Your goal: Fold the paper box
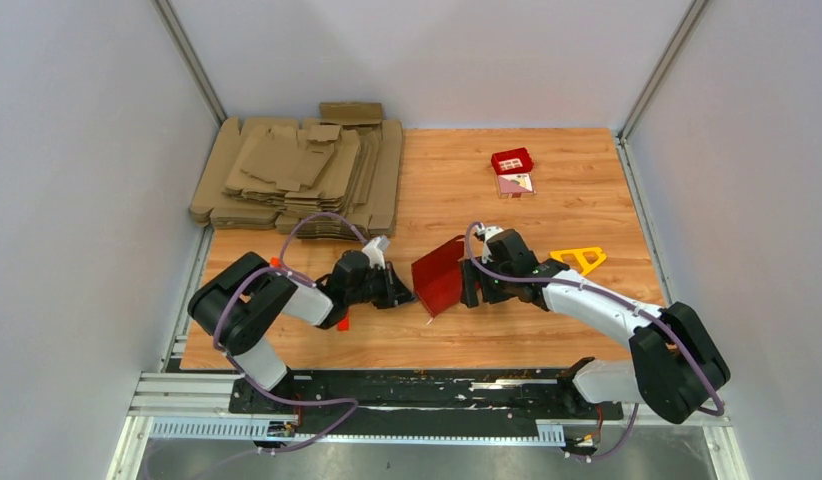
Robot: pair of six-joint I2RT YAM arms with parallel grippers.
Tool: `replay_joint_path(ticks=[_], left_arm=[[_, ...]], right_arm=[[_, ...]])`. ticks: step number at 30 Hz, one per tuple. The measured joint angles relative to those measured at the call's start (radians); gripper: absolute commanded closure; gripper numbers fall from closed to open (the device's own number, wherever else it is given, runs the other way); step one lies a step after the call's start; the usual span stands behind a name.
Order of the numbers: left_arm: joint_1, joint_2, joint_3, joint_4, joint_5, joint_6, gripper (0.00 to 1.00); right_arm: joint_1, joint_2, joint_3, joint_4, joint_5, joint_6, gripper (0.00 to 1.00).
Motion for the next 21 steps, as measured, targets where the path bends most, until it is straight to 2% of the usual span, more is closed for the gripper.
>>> replay_joint_path(ticks=[2, 6, 10, 12, 13, 15, 17, 18, 21], left_arm=[[0.034, 0.031, 0.051, -0.021, 0.003, 0.026, 0.88], [0.080, 0.075, 0.162, -0.103, -0.006, 0.095, 0.80], [0.084, 0.057, 0.206, -0.197, -0.047, 0.168, 0.74], [0.084, 0.013, 0.198, -0.253, -0.073, 0.199, 0.66], [0.084, -0.017, 0.186, -0.276, -0.087, 0.213, 0.61], [0.084, -0.087, 0.153, -0.313, -0.111, 0.231, 0.43], [0.084, -0.171, 0.107, -0.341, -0.134, 0.246, 0.11], [0.084, -0.214, 0.082, -0.351, -0.143, 0.249, 0.02], [0.084, -0.335, 0.005, -0.366, -0.182, 0.226, 0.00]], right_arm=[[0.000, 0.000, 0.000, -0.003, 0.015, 0.003, 0.24], [0.000, 0.000, 0.001, -0.005, 0.060, 0.017, 0.23], [-0.027, -0.021, 0.001, -0.003, 0.054, 0.034, 0.23], [-0.059, -0.048, 0.000, 0.001, 0.033, 0.042, 0.24], [-0.077, -0.060, -0.002, 0.007, 0.024, 0.045, 0.24], [-0.111, -0.078, -0.005, 0.017, 0.010, 0.050, 0.24], [-0.134, -0.080, -0.005, 0.025, 0.006, 0.053, 0.24], [-0.138, -0.077, -0.005, 0.024, 0.006, 0.055, 0.24], [-0.140, -0.041, 0.009, 0.019, 0.014, 0.058, 0.23]])
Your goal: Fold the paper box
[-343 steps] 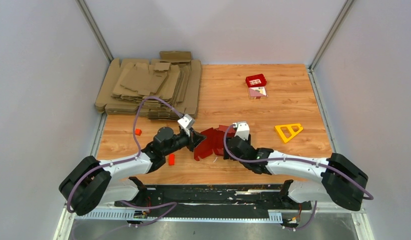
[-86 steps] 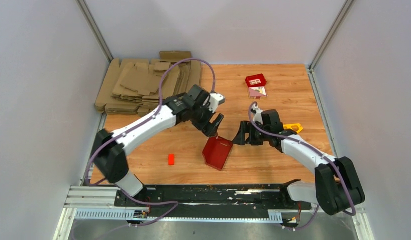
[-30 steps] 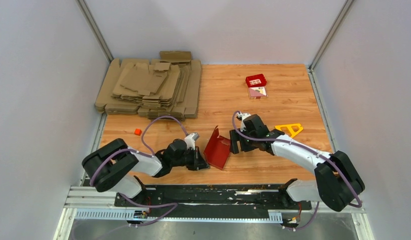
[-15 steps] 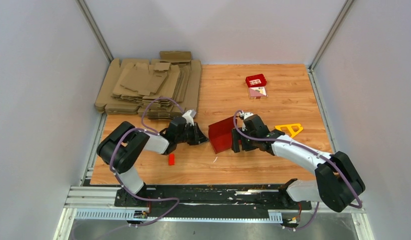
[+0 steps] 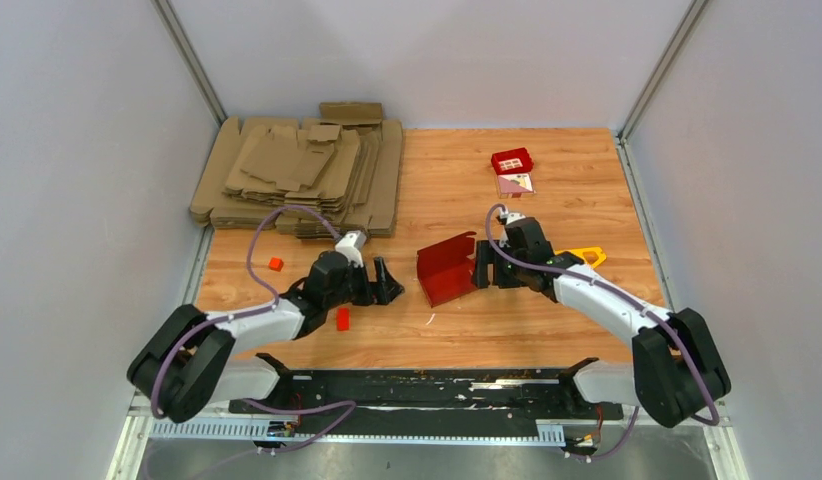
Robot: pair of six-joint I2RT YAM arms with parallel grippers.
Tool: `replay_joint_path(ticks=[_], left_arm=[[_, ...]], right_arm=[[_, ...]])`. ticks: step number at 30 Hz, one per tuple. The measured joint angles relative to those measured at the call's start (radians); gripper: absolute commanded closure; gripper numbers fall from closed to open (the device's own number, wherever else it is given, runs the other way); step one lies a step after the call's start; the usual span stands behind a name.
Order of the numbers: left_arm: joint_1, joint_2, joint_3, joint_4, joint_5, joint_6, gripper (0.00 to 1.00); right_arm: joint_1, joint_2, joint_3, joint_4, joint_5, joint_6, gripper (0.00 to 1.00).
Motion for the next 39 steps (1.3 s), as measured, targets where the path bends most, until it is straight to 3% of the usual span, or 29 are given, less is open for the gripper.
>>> replay_joint_path(ticks=[2, 7, 14, 20, 34, 39], left_arm=[[0.004, -0.062, -0.045, 0.002, -0.029, -0.048, 0.00], [0.027, -0.101, -0.116, 0.051, -0.032, -0.170, 0.16], [-0.077, -0.030, 0.035, -0.037, -0.025, -0.190, 0.17], [-0.135, -0.031, 0.063, -0.100, -0.065, -0.192, 0.22], [-0.146, 0.069, 0.194, -0.248, -0.110, -0.139, 0.32], [-0.146, 0.100, 0.212, -0.274, -0.120, -0.109, 0.43]], right_arm=[[0.000, 0.035, 0.023, -0.004, 0.007, 0.001, 0.24], [-0.009, 0.101, 0.074, 0.007, 0.019, 0.001, 0.23], [-0.021, 0.213, 0.093, 0.041, 0.027, 0.013, 0.24], [-0.022, 0.270, 0.108, 0.085, -0.006, 0.018, 0.27], [0.056, 0.172, 0.000, 0.136, -0.125, 0.092, 0.28], [0.069, 0.120, -0.023, 0.135, -0.134, 0.112, 0.28]])
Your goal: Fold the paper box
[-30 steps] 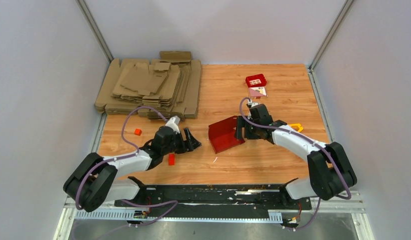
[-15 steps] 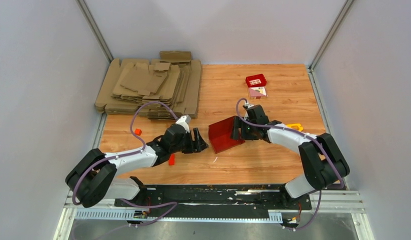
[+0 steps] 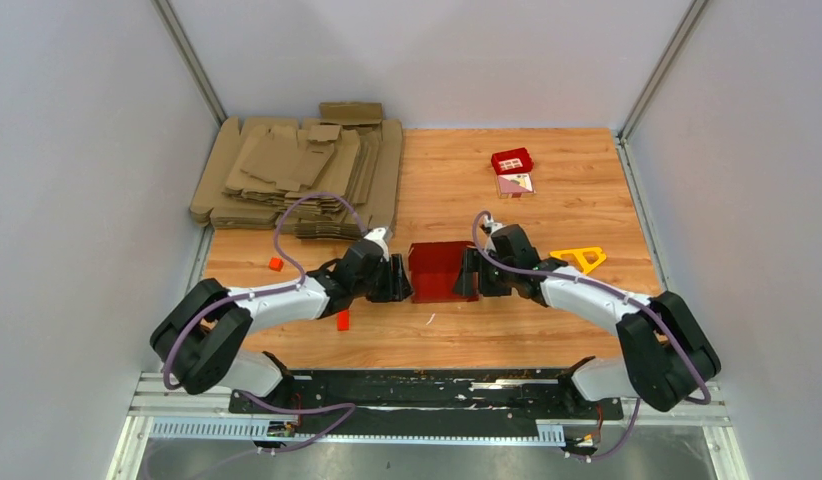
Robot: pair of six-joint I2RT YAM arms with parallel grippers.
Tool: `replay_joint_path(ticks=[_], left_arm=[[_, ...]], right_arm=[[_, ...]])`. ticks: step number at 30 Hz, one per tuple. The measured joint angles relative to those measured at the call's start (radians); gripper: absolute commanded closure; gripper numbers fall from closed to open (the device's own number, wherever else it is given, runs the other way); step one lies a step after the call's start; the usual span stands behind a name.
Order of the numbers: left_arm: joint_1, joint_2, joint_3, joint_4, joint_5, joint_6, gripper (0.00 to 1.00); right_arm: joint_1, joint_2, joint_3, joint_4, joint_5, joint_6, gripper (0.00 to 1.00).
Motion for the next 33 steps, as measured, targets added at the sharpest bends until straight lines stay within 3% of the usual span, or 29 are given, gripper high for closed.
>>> replay_joint_path(ticks=[8, 17, 23, 27, 33], left_arm=[[-0.001, 0.125, 0.122, -0.071, -0.008, 0.057, 0.44], [-0.029, 0.168, 0.174, -0.130, -0.047, 0.076, 0.68], [-0.039, 0.168, 0.174, -0.140, -0.080, 0.078, 0.91], [-0.040, 0.166, 0.177, -0.156, -0.102, 0.083, 0.96], [-0.039, 0.121, 0.172, -0.216, -0.145, 0.099, 0.96]], right_arm=[[0.000, -0.121, -0.054, -0.002, 0.060, 0.027, 0.28], [-0.004, -0.223, -0.109, -0.002, 0.153, 0.063, 0.34], [-0.072, -0.236, -0.148, 0.002, 0.129, 0.087, 0.39], [-0.121, -0.228, -0.158, 0.019, 0.085, 0.099, 0.42], [-0.129, -0.235, -0.213, 0.050, 0.047, 0.118, 0.44]])
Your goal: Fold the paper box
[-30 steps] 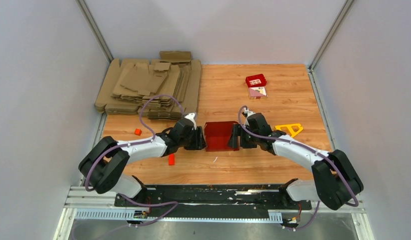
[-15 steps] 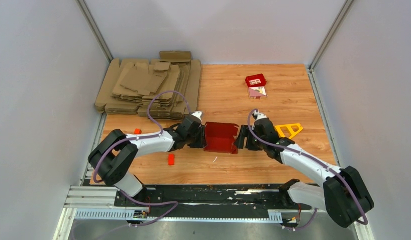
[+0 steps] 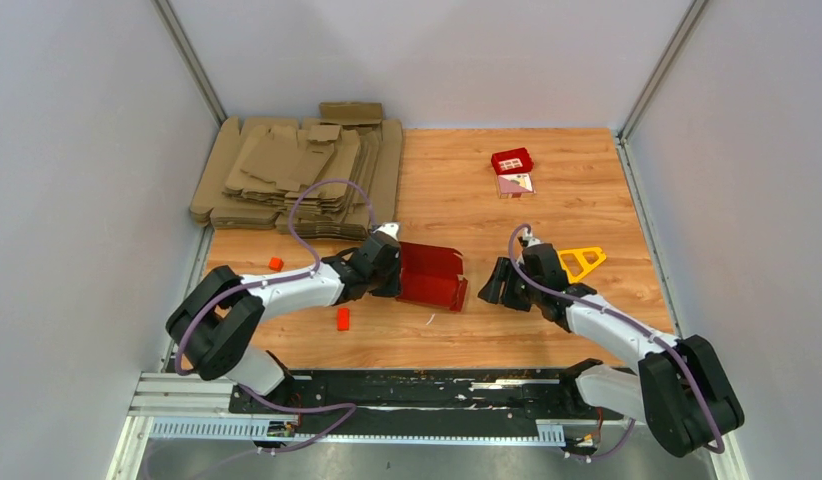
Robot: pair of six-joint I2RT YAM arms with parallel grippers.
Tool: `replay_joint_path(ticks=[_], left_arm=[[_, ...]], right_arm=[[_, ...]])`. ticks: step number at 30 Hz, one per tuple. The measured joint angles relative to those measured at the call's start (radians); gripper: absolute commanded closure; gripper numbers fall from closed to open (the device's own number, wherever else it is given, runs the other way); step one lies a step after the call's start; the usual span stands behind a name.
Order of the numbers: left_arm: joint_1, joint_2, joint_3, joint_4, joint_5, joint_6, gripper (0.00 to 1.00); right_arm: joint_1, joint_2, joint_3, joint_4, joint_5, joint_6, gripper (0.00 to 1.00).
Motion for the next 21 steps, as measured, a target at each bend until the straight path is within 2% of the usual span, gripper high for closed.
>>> replay_joint_path(ticks=[4, 10, 21], left_arm=[[-0.001, -0.036, -0.002, -0.025, -0.010, 0.005, 0.96], [-0.009, -0.074, -0.016, -0.040, -0.021, 0.006, 0.96], [-0.059, -0.067, -0.016, -0.067, -0.074, 0.006, 0.97]], right_arm=[[0.000, 0.000, -0.029, 0.012, -0.032, 0.006, 0.43], [0.005, 0.060, -0.039, 0.128, -0.110, 0.028, 0.43], [0.119, 0.132, -0.006, 0.194, -0.134, 0.072, 0.43]])
